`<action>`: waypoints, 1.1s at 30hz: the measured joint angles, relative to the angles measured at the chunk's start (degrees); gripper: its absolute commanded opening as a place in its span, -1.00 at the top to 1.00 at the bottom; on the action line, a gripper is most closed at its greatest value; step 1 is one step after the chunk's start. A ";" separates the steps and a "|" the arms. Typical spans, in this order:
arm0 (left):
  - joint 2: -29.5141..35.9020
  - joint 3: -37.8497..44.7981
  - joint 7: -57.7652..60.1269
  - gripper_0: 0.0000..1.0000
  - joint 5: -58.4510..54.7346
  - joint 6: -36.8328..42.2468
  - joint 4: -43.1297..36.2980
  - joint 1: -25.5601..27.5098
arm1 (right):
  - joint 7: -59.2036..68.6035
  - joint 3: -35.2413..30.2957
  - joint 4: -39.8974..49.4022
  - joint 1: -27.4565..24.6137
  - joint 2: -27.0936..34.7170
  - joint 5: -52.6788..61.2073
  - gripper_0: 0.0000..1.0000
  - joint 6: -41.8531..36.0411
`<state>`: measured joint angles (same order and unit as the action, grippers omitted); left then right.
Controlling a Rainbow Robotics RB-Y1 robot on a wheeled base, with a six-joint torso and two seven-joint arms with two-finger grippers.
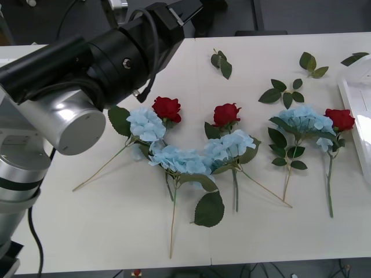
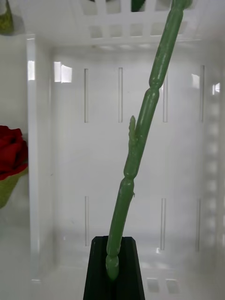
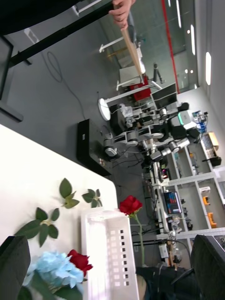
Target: Place the red flowers into the right box and the blue flowers into the left box. If a person shows an open palm, hand one flower to the person first, then continue sorting.
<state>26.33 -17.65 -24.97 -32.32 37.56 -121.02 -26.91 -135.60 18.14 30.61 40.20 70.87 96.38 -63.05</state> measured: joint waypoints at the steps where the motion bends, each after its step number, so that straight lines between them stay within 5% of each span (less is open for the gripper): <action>1: 1.49 0.26 -0.21 -1.00 -1.50 0.00 -0.02 0.02 | 0.00 0.00 0.02 -0.72 -0.01 -0.12 1.00 1.69; 5: 5.95 1.85 -7.34 -1.00 -8.17 0.00 -0.04 1.42 | 0.00 0.00 0.70 -4.42 -0.01 -1.91 1.00 8.07; 12: 10.74 3.35 -42.57 -1.00 -16.30 0.54 -0.14 9.06 | 0.00 0.00 1.61 -9.32 -0.06 -7.44 1.00 12.07; 19: 12.45 10.10 -50.93 -1.00 -23.31 15.34 -0.25 13.36 | 0.00 0.00 1.61 -9.49 -1.91 -11.09 1.00 12.84; 23: 12.47 13.91 -66.51 -1.00 -24.14 24.50 -0.25 14.51 | 0.00 0.00 1.58 -9.49 -3.44 -11.59 0.95 14.16; 26: 12.61 15.32 -81.36 -1.00 -24.14 27.75 -0.01 15.69 | 0.00 0.00 1.57 -9.49 -3.95 -13.14 0.25 15.06; 33: 12.87 14.46 -88.53 -1.00 -24.08 29.68 7.18 16.34 | 0.00 0.00 1.58 -9.49 -4.52 -13.20 -0.52 15.00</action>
<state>39.20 -3.19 -113.50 -56.40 67.24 -113.84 -10.57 -135.59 18.14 32.19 30.70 66.35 83.17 -48.05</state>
